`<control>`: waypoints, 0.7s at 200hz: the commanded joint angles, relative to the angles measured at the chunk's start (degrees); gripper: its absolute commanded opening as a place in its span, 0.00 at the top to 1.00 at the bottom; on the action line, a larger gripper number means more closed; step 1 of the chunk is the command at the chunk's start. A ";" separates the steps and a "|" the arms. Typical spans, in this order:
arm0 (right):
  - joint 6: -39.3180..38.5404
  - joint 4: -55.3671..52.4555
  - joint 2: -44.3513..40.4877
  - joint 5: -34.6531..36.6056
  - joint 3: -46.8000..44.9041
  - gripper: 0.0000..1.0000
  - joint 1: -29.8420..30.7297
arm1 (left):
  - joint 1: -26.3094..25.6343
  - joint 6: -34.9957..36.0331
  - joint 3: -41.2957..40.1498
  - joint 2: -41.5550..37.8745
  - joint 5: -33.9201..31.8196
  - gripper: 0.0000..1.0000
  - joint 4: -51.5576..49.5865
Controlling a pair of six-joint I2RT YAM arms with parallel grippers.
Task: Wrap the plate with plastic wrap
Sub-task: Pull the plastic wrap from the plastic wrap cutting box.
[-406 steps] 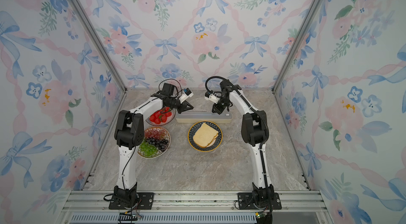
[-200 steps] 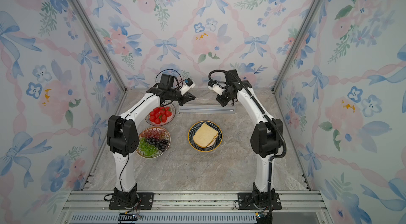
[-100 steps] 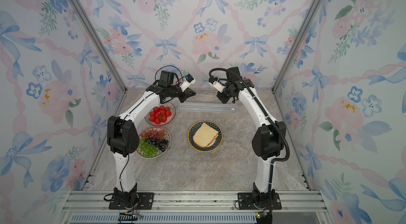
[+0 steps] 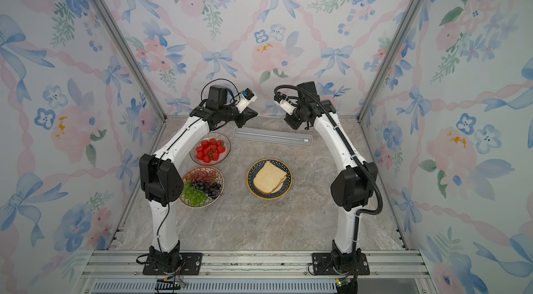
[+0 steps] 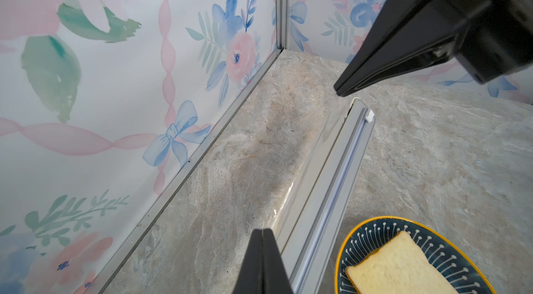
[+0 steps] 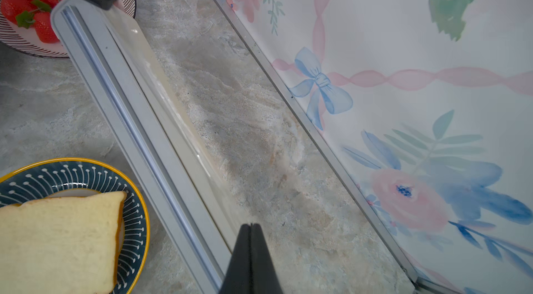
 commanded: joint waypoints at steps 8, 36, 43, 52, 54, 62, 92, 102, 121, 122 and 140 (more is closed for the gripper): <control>-0.06 0.60 -3.21 2.95 4.15 1.00 0.32 | -0.16 -0.97 1.77 -3.69 -1.38 1.00 0.54; -0.29 -0.39 -3.29 3.00 4.80 1.00 0.41 | -0.33 -1.14 1.94 -4.13 -2.24 1.00 0.54; -0.32 -0.50 -3.40 2.98 4.74 1.00 0.53 | -0.34 -1.23 2.02 -4.19 -2.48 1.00 0.55; -0.45 -0.82 -3.52 3.00 4.74 1.00 0.57 | -0.33 -1.23 2.03 -4.32 -2.47 1.00 0.58; -0.44 -0.90 -3.55 3.00 4.70 1.00 0.57 | -0.34 -1.24 2.03 -4.33 -2.44 1.00 0.55; -0.47 -0.91 -3.65 3.09 4.59 1.00 0.56 | -0.32 -1.23 2.11 -4.35 -2.54 1.00 0.54; -0.54 -0.40 -4.19 3.06 3.95 1.00 0.72 | -0.37 -1.36 2.14 -4.32 -2.82 1.00 0.54; -0.67 -0.31 -4.09 3.09 4.04 1.00 0.71 | -0.41 -1.41 2.12 -4.50 -2.82 1.00 0.54; -0.76 -0.31 -3.90 3.10 4.30 1.00 0.89 | -0.41 -1.34 1.81 -4.71 -2.74 1.00 0.54; -0.72 -0.31 -3.86 3.14 4.30 1.00 0.89 | -0.42 -1.33 1.83 -4.65 -2.71 1.00 0.54; -0.91 -0.39 -3.78 3.20 4.30 1.00 1.02 | -0.46 -1.24 1.77 -4.86 -3.20 1.00 0.54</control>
